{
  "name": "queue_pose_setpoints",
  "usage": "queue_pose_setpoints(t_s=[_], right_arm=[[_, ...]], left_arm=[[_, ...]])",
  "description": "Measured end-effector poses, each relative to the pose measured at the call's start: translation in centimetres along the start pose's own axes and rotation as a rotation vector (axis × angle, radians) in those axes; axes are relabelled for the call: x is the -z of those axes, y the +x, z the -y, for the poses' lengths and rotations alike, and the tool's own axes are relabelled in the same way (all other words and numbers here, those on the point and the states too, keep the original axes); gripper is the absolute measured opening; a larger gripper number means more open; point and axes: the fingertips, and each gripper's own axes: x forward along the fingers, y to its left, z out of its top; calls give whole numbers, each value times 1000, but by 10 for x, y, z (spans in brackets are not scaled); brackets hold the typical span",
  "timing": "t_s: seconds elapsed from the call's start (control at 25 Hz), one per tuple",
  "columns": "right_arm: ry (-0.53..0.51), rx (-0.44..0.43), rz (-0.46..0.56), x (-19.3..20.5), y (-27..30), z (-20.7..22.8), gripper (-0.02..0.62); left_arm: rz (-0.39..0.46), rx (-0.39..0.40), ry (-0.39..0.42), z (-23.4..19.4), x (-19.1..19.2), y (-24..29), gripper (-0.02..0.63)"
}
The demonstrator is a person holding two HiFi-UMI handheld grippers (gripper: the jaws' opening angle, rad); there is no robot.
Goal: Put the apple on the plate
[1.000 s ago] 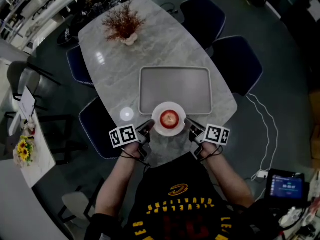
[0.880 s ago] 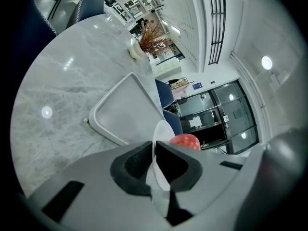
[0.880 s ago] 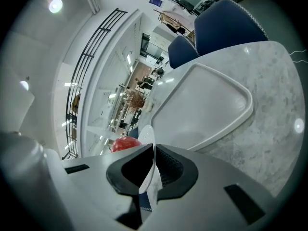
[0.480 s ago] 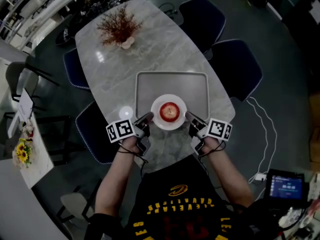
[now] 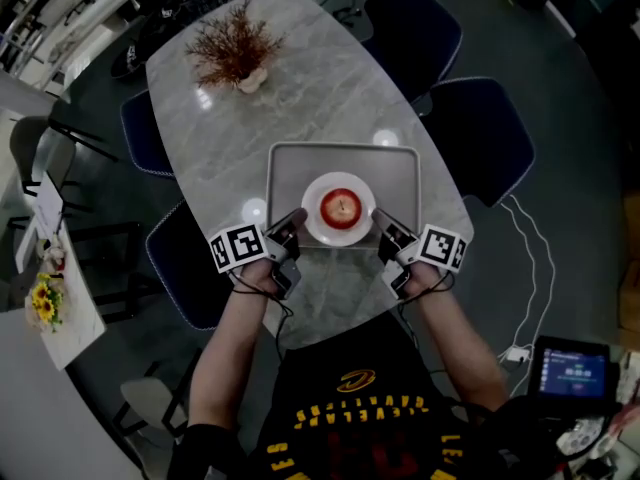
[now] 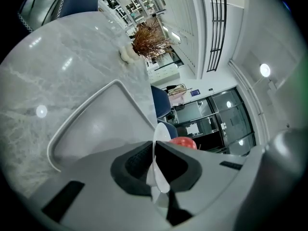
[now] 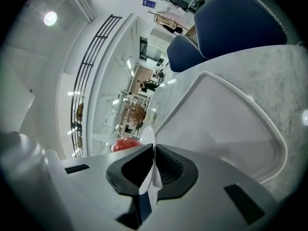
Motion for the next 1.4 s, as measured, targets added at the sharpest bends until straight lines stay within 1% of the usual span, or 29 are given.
queue_pose_setpoints(t_s=[0.2, 0.4, 0.56, 0.68, 0.84, 1.08, 1.4], right_arm=[[16, 8, -6, -11, 14, 9, 28], [-41, -33, -5, -16, 27, 8, 28], [-11, 25, -9, -13, 31, 18, 28], [-33, 7, -19, -16, 43, 26, 29], [-32, 32, -39, -21, 54, 49, 28], [-33, 62, -44, -18, 57, 60, 29], [-62, 122, -73, -17, 61, 72, 29]], left_arm=[[-7, -14, -5, -9, -11, 15, 23], [-21, -23, -9, -20, -16, 22, 23], [-41, -39, -13, -30, -17, 26, 23], [-57, -58, -15, -41, -18, 33, 23], [-77, -87, -12, -58, -19, 51, 23], [-98, -110, -7, -68, -17, 56, 23], [-124, -161, 2, -84, -11, 65, 23]])
